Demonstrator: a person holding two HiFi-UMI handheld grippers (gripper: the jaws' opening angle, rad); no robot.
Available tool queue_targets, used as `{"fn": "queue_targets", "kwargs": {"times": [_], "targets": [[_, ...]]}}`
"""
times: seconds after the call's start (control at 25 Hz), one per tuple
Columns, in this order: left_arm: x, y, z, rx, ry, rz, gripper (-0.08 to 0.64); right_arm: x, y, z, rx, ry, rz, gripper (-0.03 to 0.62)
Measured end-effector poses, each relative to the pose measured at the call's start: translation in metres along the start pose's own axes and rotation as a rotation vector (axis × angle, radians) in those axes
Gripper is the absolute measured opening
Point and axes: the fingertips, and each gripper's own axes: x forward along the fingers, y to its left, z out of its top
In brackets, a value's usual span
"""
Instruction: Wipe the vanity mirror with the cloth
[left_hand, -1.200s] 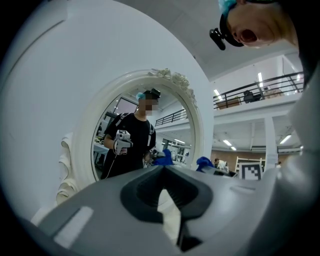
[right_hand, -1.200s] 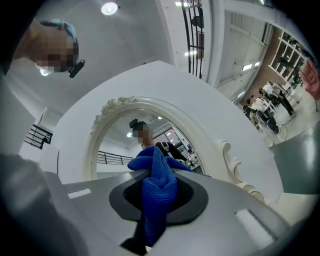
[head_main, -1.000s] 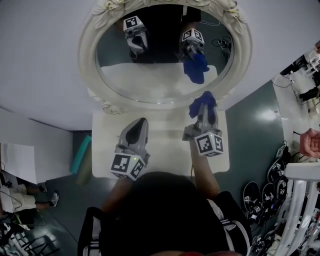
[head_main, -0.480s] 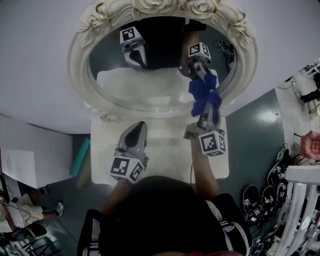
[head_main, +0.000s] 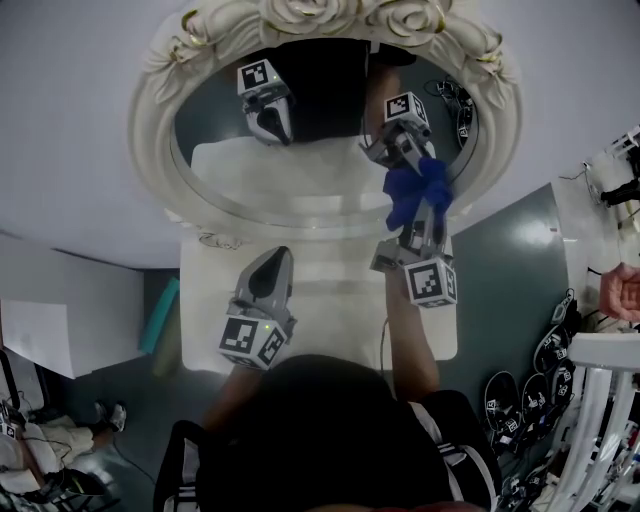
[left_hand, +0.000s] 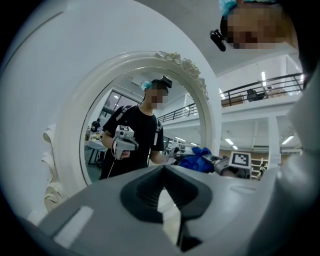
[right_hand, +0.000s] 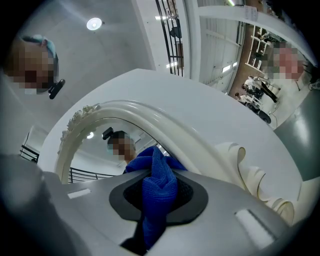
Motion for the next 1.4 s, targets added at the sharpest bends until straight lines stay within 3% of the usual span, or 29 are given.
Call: {"fn": "queue_targets", "kwargs": {"times": [0.44, 1.4], "targets": [[-0.017, -0.013, -0.002, -0.013, -0.015, -0.012, 0.008, 0.006, 0.038, 0.047, -0.022, -0.100, 0.093, 0.044], [-0.033, 0.003, -0.017, -0.058, -0.055, 0.027, 0.008, 0.047, 0.104, 0.101, -0.134, -0.157, 0.234, 0.044]]}}
